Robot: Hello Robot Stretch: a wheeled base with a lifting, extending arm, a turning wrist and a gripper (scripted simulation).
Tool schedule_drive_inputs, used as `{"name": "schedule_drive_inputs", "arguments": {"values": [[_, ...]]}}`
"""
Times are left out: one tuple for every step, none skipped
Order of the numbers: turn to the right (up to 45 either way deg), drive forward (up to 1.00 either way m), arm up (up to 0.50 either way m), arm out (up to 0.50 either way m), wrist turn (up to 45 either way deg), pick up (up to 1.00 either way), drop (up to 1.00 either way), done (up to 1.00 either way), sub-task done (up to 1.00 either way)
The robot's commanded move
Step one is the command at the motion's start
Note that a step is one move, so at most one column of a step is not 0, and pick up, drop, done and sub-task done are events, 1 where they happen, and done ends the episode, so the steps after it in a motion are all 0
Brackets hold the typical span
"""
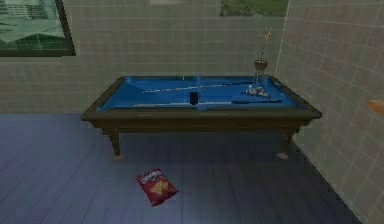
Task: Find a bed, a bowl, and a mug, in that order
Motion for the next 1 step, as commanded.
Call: {"name": "schedule_drive_inputs", "arguments": {"values": [[-9.0, 0.00, 0.00, 0.00, 0.0, 0.00, 0.00, 0.00, 0.00]]}}
